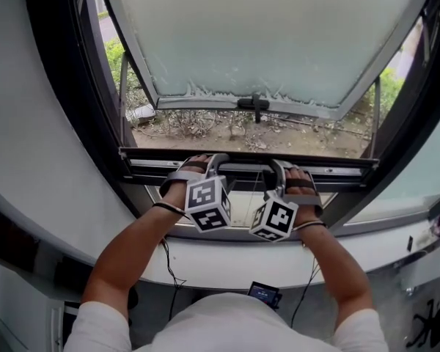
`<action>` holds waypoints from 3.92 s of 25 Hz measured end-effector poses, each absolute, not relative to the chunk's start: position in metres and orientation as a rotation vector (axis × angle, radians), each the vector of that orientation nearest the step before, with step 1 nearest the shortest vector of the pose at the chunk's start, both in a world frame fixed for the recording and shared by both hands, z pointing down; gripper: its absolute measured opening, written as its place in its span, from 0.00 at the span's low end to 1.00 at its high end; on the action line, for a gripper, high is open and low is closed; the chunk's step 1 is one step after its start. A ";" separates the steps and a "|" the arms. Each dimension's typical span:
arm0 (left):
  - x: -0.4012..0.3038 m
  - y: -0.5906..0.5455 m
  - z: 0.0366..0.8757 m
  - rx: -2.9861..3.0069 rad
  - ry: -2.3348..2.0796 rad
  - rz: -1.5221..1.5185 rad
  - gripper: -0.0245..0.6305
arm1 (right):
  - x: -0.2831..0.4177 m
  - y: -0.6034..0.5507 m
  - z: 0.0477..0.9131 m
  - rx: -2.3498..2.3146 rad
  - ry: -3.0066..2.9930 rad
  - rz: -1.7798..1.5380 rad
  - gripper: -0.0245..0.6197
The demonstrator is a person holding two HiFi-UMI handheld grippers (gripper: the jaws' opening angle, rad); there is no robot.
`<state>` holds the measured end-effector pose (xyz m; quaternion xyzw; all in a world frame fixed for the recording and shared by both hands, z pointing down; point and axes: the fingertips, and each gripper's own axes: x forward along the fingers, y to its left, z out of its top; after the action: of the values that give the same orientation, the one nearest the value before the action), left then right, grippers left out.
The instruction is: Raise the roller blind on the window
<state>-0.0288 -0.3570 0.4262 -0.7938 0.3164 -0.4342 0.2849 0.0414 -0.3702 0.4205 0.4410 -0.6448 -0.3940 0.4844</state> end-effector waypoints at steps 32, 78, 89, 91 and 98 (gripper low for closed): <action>-0.030 -0.361 0.312 -2.103 0.986 -0.932 0.32 | 0.039 -0.368 0.304 1.371 -1.655 -1.117 0.25; -0.030 -0.367 0.214 -2.071 1.013 -0.805 0.30 | 0.039 -0.323 0.389 1.335 -1.969 -0.825 0.25; -0.032 -0.368 0.192 -2.087 1.024 -0.752 0.30 | 0.034 -0.328 0.416 1.253 -2.042 -0.632 0.25; -0.032 -0.369 0.184 -2.077 1.033 -0.734 0.30 | 0.034 -0.329 0.422 1.240 -2.038 -0.620 0.25; -0.033 -0.370 0.151 -2.063 1.052 -0.688 0.28 | 0.036 -0.328 0.437 1.219 -2.041 -0.568 0.25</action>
<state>-0.0328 -0.3698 0.1508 -0.7983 0.4072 -0.2662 0.3550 0.0357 -0.3282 0.4369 0.4687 -0.7848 -0.2185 0.3416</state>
